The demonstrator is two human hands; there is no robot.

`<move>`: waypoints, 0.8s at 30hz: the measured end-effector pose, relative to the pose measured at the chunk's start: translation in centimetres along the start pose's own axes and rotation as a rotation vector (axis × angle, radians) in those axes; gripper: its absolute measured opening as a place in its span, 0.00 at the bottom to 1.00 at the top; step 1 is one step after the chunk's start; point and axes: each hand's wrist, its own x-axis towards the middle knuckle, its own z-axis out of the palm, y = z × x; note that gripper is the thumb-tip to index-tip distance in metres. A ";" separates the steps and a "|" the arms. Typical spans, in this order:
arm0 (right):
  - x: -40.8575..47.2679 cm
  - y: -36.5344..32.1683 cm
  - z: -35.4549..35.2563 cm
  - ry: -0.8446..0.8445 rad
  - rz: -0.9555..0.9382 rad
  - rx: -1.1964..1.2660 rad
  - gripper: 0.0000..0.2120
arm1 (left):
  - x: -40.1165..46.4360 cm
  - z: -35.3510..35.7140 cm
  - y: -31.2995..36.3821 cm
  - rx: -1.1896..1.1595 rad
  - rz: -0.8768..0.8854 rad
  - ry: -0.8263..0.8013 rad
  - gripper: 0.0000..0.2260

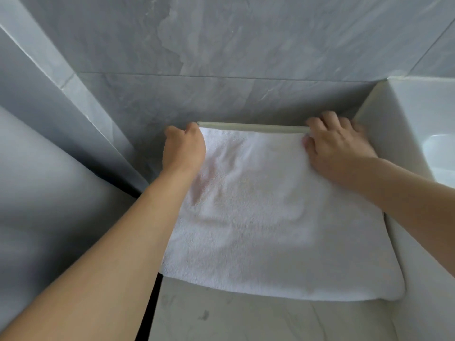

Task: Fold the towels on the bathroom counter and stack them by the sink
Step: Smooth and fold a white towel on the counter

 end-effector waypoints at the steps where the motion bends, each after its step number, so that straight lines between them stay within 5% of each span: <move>1: -0.3 -0.8 0.1 0.025 -0.037 0.057 0.21 | 0.2 0.0 0.2 0.041 -0.002 -0.041 0.15; 7: -2.1 -2.8 2.8 -0.177 -0.108 0.178 0.29 | 0.3 0.8 0.6 0.301 0.127 -0.076 0.19; 18: -2.4 -2.3 4.4 -0.128 -0.077 0.182 0.31 | 0.1 2.6 -0.7 0.485 0.253 0.117 0.16; 22: -2.7 -2.4 4.4 -0.130 0.029 0.163 0.29 | -1.5 2.8 0.1 0.576 0.613 0.351 0.13; 24: -2.7 -2.4 4.2 -0.144 0.036 0.176 0.27 | -3.2 3.9 0.3 0.559 0.841 0.160 0.17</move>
